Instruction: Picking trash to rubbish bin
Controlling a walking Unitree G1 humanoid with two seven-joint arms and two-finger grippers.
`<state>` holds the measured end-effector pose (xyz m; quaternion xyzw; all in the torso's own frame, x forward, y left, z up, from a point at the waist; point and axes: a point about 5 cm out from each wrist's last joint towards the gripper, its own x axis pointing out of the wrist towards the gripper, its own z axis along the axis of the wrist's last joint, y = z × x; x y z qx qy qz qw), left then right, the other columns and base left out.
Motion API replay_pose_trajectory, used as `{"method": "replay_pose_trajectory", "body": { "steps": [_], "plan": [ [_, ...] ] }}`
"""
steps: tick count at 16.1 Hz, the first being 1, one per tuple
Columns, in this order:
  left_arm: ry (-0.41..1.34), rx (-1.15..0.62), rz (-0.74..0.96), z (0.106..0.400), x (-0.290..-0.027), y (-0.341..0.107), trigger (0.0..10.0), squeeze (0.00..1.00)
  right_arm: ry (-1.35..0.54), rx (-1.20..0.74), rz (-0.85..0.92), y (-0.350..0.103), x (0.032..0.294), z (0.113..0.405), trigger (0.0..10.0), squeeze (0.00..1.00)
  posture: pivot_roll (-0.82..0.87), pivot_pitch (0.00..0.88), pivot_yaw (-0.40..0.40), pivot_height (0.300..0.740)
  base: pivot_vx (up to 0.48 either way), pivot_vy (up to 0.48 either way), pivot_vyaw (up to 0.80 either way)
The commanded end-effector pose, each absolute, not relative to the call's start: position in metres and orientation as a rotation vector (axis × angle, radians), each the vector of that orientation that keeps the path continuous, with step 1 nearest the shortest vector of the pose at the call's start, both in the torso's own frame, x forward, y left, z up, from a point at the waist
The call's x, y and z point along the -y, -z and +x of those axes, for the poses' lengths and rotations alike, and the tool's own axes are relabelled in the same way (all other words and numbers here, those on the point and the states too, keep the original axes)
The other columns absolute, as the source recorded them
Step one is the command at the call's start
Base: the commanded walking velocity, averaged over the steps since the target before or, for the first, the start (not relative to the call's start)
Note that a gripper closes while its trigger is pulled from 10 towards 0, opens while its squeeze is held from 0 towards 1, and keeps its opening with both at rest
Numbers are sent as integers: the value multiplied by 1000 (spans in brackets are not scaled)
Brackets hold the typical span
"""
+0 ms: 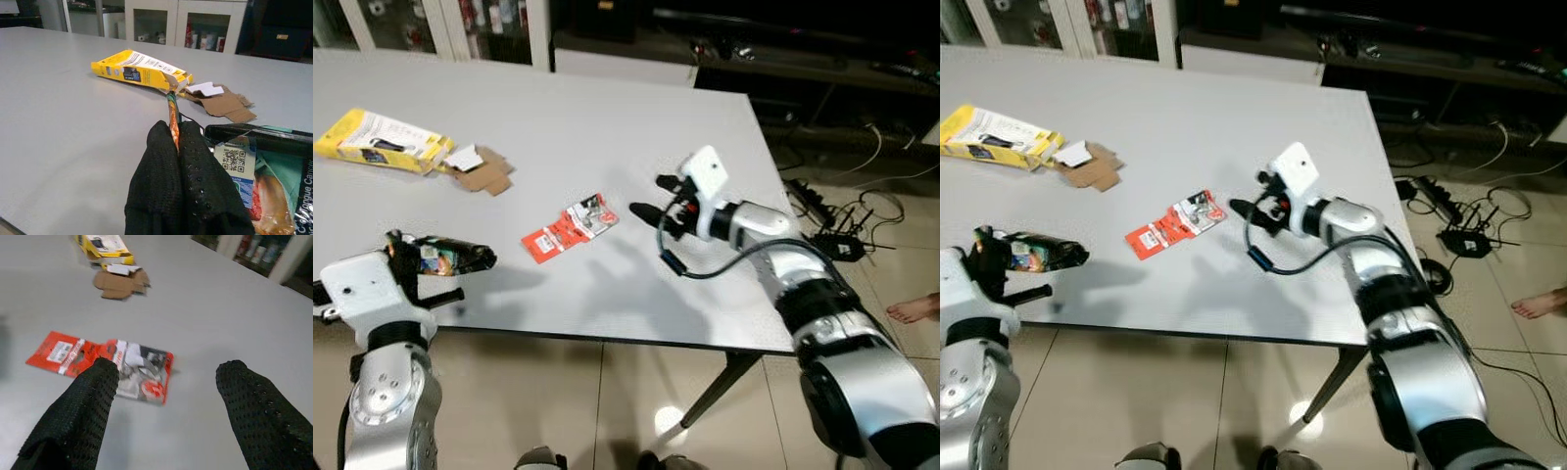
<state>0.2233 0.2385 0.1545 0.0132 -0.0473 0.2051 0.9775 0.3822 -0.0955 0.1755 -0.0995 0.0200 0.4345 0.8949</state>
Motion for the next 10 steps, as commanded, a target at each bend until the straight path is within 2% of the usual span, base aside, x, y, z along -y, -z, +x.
{"method": "replay_pose_trajectory", "body": {
  "steps": [1, 8, 10],
  "plan": [
    [-414, 101, 31, 220, -235, -158, 10000, 0, -917, -11, -229, -182, 94, 384, 10000, 0, 116, 185, -87, 740, 0, 0, 0],
    [-419, 83, 47, 209, -234, -160, 10000, 0, -923, -1, -195, -182, 67, 387, 10000, 0, 141, 210, -83, 740, 0, 0, 0],
    [-401, 75, 45, 204, -233, -161, 10000, 0, -977, -13, -164, -175, 44, 381, 10000, 0, 179, 219, -73, 740, 0, 0, 0]
  ]
}}
